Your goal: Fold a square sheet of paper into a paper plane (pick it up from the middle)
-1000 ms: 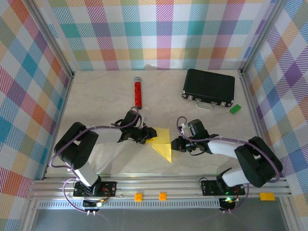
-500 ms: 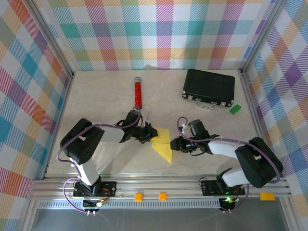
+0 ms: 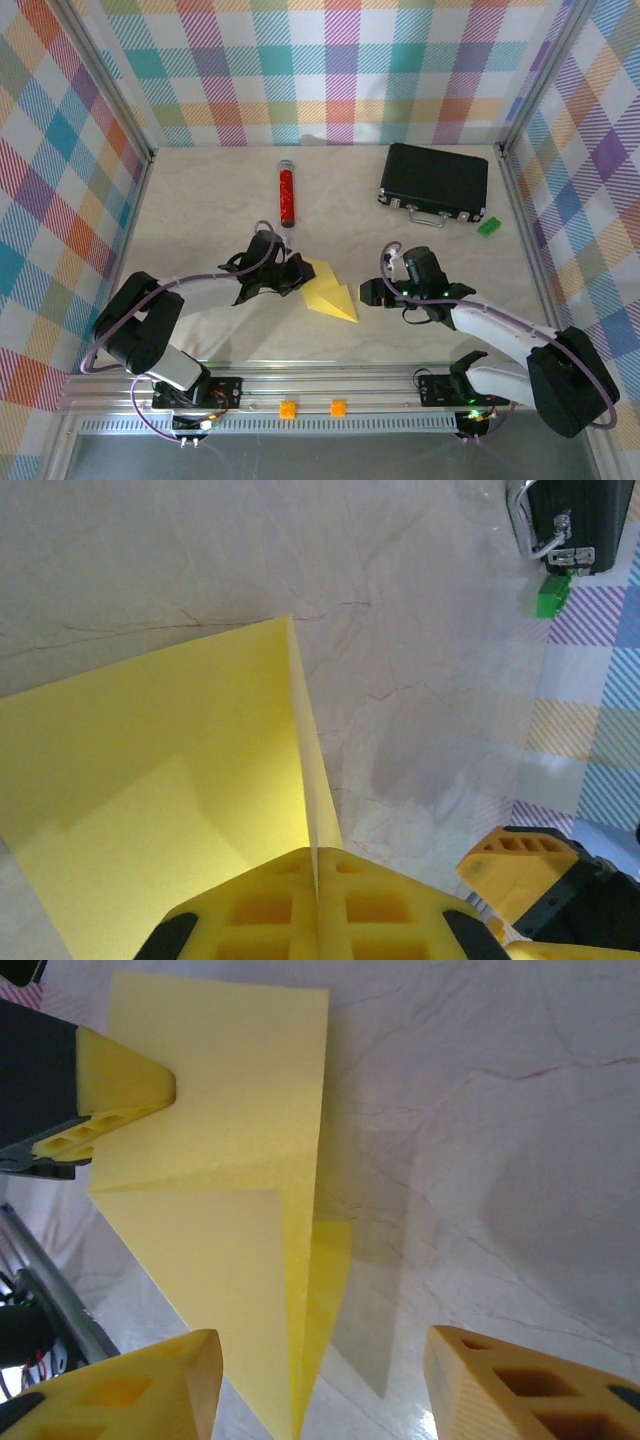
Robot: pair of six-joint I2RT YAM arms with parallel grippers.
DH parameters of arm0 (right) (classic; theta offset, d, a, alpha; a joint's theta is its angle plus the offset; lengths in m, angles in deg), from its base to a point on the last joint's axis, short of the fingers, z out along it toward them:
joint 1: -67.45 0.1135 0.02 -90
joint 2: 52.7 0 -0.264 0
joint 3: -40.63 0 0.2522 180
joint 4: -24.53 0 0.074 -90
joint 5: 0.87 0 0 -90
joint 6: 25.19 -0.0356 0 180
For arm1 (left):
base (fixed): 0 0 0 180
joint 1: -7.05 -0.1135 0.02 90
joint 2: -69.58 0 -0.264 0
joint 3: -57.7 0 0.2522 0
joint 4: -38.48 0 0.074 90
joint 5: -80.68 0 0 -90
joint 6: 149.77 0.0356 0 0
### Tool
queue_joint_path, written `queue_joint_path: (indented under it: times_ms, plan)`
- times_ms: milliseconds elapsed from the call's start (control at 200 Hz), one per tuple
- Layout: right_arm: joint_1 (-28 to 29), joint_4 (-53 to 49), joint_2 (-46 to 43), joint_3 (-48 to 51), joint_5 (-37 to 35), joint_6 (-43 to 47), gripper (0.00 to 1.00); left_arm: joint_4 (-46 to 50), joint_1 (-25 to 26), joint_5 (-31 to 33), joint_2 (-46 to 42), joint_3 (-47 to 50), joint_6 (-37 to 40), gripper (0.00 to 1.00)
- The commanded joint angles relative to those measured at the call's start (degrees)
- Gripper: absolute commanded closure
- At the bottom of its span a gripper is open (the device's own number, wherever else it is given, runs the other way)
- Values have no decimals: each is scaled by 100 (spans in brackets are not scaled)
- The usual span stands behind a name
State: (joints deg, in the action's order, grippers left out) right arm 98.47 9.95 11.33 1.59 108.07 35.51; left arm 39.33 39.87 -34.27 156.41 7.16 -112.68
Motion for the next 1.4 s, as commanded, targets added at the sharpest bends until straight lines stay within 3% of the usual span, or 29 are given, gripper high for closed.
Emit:
queue_joint_path:
  times_ms: [0, 50, 190, 320, 385, 555, 740, 970, 1395]
  plan:
    - [-40, -138, -161, -60, -646, -250, 44, 198, -12, 108, 35, -31, 61, 98]
    - [-43, -50, -187, -25, -693, -312, 44, 130, 5, 49, 88, -39, 49, 96]
    - [-42, 301, -197, 9, 204, 151, 43, -9, 64, -178, 251, -123, 33, 90]
    - [57, 244, 11, -83, 330, 456, 51, -168, 84, -443, 418, -200, -9, 86]
    - [525, 211, -2, -91, -55, 879, 53, -192, 84, -589, 491, -262, -8, 84]
    - [2105, 592, 16, 133, -2287, 2218, 52, -124, 84, -672, 445, -352, 42, 82]
    - [3121, 1174, 642, 108, -3344, 3395, 53, 20, 84, -673, 399, -435, 92, 82]
    - [3340, 1705, 1298, 52, -4057, 3691, 54, 85, 84, -673, 384, -450, 131, 82]
    - [3344, 2014, 1733, 23, -3962, 3536, 70, 243, 84, -655, 371, -502, 227, 82]
